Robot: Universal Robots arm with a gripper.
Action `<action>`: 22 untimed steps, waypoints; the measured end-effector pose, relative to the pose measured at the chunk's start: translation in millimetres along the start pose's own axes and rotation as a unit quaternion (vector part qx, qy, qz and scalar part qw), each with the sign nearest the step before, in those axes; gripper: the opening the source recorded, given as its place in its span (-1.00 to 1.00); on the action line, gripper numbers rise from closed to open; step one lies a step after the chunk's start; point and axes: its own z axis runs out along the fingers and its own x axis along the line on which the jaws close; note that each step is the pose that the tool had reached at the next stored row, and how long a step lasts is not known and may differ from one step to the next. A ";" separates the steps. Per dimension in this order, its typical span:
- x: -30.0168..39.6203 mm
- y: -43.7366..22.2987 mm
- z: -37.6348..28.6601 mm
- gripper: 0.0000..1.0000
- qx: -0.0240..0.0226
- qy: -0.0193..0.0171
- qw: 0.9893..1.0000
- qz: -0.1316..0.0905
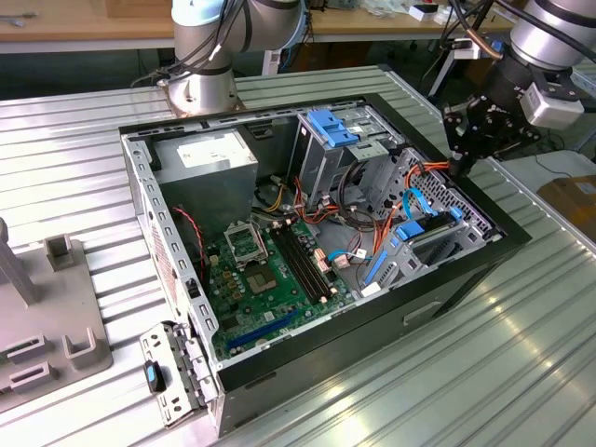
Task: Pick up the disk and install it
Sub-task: 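Insert the second disk wire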
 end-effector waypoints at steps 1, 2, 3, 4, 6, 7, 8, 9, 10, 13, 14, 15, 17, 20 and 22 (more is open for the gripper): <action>0.0 0.0 0.0 -0.68 0.000 0.000 1.000 0.000; 0.0 0.0 0.0 -0.68 0.000 0.000 1.000 0.000; 0.0 0.0 0.1 -0.68 0.000 0.000 1.000 0.000; 0.0 0.0 0.0 -0.68 0.000 0.000 1.000 0.000; 0.0 0.0 0.0 -0.68 0.000 0.000 1.000 0.000; 0.0 -0.1 0.0 -0.68 0.000 0.000 1.000 0.000; 0.1 0.0 -0.5 -0.68 0.000 0.000 1.000 0.000; 0.1 -0.2 -1.4 -0.68 0.000 0.000 1.000 0.000; 0.2 -0.3 -2.9 -0.68 0.000 0.000 1.000 0.000; 0.5 -0.7 -7.2 -0.68 0.000 0.000 1.000 0.000; 0.6 -0.8 -8.3 -0.68 0.000 0.000 1.000 0.000; 0.7 -0.9 -9.9 -0.68 0.001 0.000 1.000 0.000; 0.7 -0.9 -10.2 -0.68 0.001 0.000 1.000 0.000; 0.4 -0.6 -10.5 -0.68 0.001 0.000 1.000 0.000; -2.2 1.3 -10.9 -0.68 0.001 0.000 1.000 0.000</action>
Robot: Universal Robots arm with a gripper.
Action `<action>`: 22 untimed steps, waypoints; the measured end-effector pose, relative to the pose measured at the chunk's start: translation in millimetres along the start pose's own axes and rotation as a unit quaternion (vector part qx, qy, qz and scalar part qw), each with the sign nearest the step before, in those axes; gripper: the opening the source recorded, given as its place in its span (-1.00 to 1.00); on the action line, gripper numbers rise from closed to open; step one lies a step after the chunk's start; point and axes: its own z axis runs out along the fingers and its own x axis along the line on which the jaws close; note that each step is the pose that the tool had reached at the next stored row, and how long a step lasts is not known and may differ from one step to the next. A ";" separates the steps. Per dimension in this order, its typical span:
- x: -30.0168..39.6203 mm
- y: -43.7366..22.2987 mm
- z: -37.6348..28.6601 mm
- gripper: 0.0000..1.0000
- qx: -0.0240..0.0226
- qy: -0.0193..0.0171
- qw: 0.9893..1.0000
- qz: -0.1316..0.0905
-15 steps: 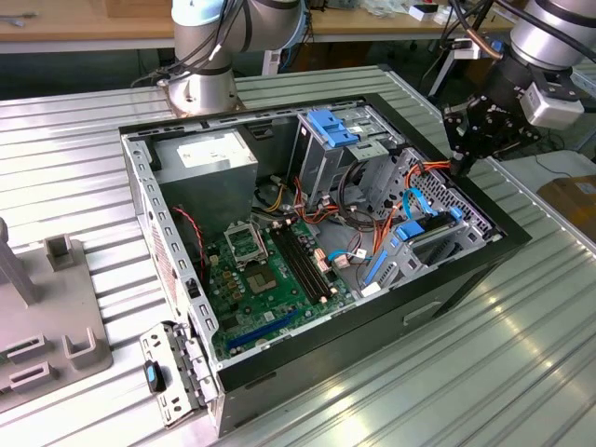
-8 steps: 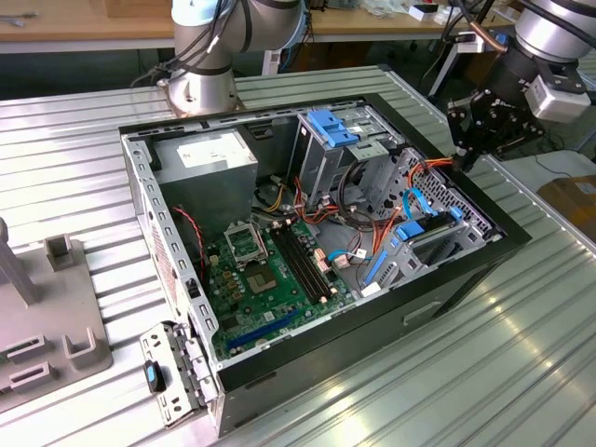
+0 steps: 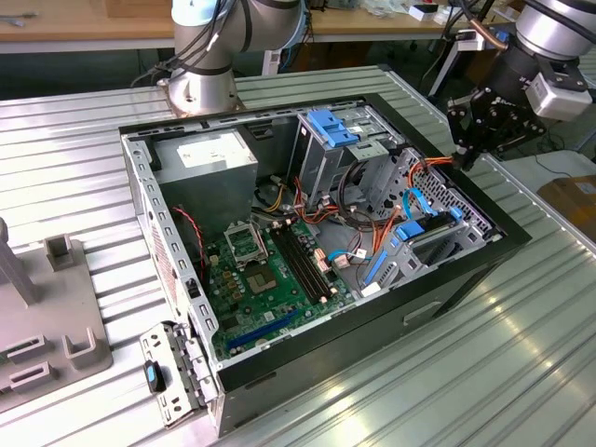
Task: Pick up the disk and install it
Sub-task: 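Insert the second disk wire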
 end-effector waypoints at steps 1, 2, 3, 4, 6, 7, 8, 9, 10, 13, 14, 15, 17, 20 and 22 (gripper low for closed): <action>-1.7 1.3 -0.1 -0.68 0.000 0.000 1.000 0.000; -3.3 2.6 -0.3 -0.68 0.000 0.000 1.000 0.000; -6.1 4.7 -0.7 -0.68 0.000 0.001 1.000 0.000; -8.4 6.5 -1.0 -0.68 0.001 0.001 1.000 0.000; -12.3 9.7 -1.5 -0.68 0.001 0.001 1.000 0.000; -13.9 11.0 -1.7 -0.68 0.001 0.001 1.000 0.000; -18.2 14.4 -2.3 -0.68 0.001 0.001 1.000 0.000; -21.4 17.0 -2.7 -0.68 0.001 0.001 1.000 0.000; -26.6 21.0 -3.4 -0.68 0.001 0.002 1.000 0.000; -36.4 28.2 -4.6 -0.68 0.002 0.002 1.000 0.000; -37.4 29.0 -4.8 -0.68 0.002 0.002 1.000 0.000; -37.5 29.1 -4.8 -0.68 0.002 0.002 1.000 0.000; -37.6 29.0 -4.9 -0.68 0.002 0.002 1.000 0.000; -37.7 29.2 -4.8 -0.68 0.002 0.002 1.000 0.000; -38.5 30.3 -3.8 -0.68 0.002 0.002 1.000 0.000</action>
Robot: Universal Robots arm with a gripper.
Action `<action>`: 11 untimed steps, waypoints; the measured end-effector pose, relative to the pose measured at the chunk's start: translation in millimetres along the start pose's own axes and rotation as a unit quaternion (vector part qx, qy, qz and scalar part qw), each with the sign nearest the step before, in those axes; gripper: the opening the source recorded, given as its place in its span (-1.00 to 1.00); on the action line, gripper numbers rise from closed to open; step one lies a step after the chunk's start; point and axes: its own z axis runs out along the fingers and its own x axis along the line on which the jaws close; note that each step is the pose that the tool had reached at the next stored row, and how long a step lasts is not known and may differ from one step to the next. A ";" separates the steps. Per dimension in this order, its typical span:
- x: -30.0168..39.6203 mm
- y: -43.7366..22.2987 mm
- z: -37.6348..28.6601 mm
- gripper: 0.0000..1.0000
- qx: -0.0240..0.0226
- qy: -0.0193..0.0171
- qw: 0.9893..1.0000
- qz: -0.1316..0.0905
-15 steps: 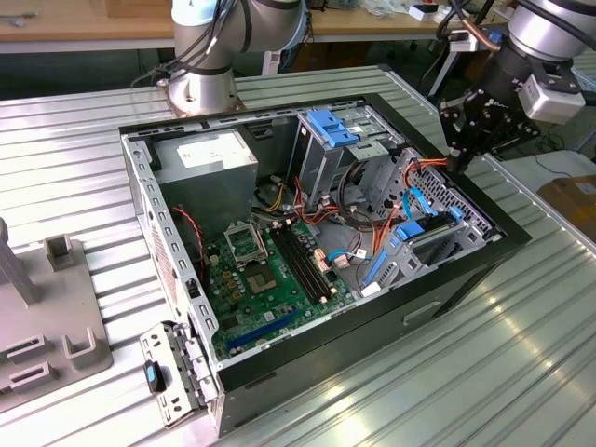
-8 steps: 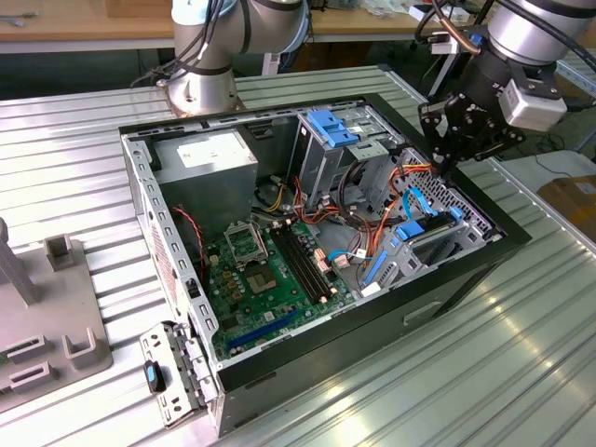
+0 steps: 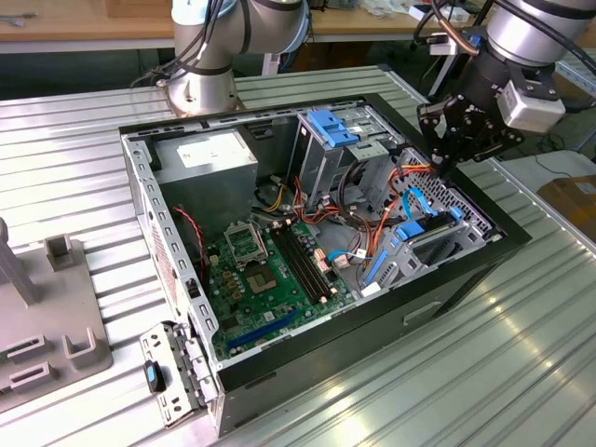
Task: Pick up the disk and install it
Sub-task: 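Insert the second disk wire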
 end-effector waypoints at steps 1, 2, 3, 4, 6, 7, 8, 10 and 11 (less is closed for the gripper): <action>-0.3 0.4 0.4 -0.68 0.000 0.000 1.000 0.000; -0.3 0.5 0.5 -0.68 0.000 0.000 1.000 0.000; -0.3 0.5 0.6 -0.68 0.000 0.000 1.000 0.000; -0.4 0.5 0.6 -0.68 0.000 0.000 1.000 0.000; -0.4 0.5 0.6 -0.68 0.000 0.000 1.000 0.000; -0.4 0.5 0.8 -0.68 0.000 0.000 1.000 0.001; -0.4 0.5 1.0 -0.68 0.000 0.000 1.000 0.002; -0.4 0.6 1.4 -0.68 0.000 0.000 1.000 0.004; -0.5 0.7 2.2 -0.68 -0.001 0.001 1.000 0.008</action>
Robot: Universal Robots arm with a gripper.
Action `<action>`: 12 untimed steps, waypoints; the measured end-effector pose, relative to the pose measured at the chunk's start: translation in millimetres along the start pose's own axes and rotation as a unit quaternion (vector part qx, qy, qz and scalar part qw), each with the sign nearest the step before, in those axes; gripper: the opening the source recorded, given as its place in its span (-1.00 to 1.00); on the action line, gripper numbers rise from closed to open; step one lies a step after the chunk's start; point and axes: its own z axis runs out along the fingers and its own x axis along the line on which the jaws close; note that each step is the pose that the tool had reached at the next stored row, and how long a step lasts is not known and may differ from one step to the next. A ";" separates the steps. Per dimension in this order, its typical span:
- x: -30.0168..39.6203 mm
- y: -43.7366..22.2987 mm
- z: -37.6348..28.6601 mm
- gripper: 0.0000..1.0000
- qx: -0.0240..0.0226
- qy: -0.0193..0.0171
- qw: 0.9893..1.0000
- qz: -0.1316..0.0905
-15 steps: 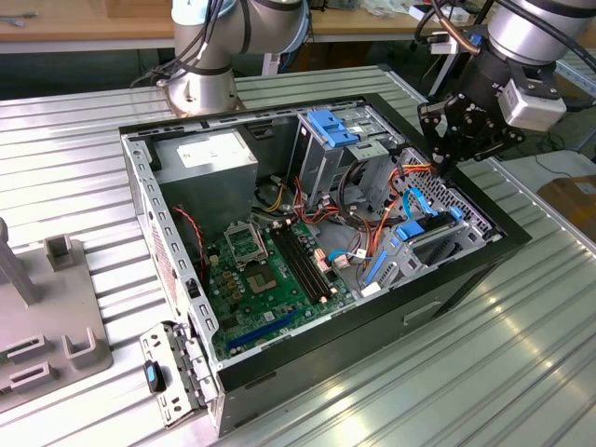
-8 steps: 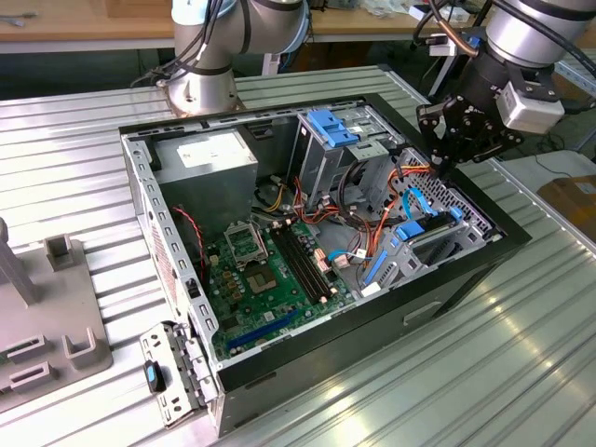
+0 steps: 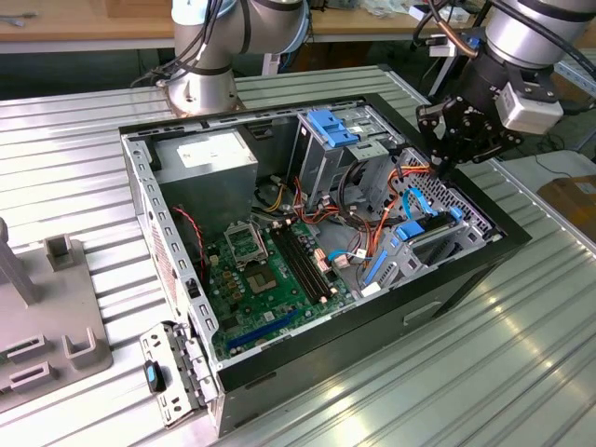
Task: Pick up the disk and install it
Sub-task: 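Insert the second disk wire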
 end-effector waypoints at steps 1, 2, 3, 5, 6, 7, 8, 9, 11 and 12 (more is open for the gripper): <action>0.0 0.0 0.4 -0.68 0.000 0.000 1.000 0.004; 0.0 0.1 0.5 -0.68 -0.001 0.001 1.000 0.006; 0.0 0.1 0.6 -0.68 0.000 0.001 1.000 0.006; 0.0 0.1 0.7 -0.68 0.000 0.001 1.000 0.007; 0.0 0.1 0.9 -0.68 -0.001 0.001 1.000 0.008; -0.1 0.1 1.3 -0.68 -0.001 0.001 1.000 0.011; -0.1 0.1 1.5 -0.68 -0.001 0.001 1.000 0.015; -0.1 0.2 1.8 -0.68 -0.001 0.002 1.000 0.019; -0.1 0.2 2.0 -0.68 -0.002 0.002 1.000 0.027; -0.1 0.2 2.0 -0.68 -0.002 0.002 1.000 0.027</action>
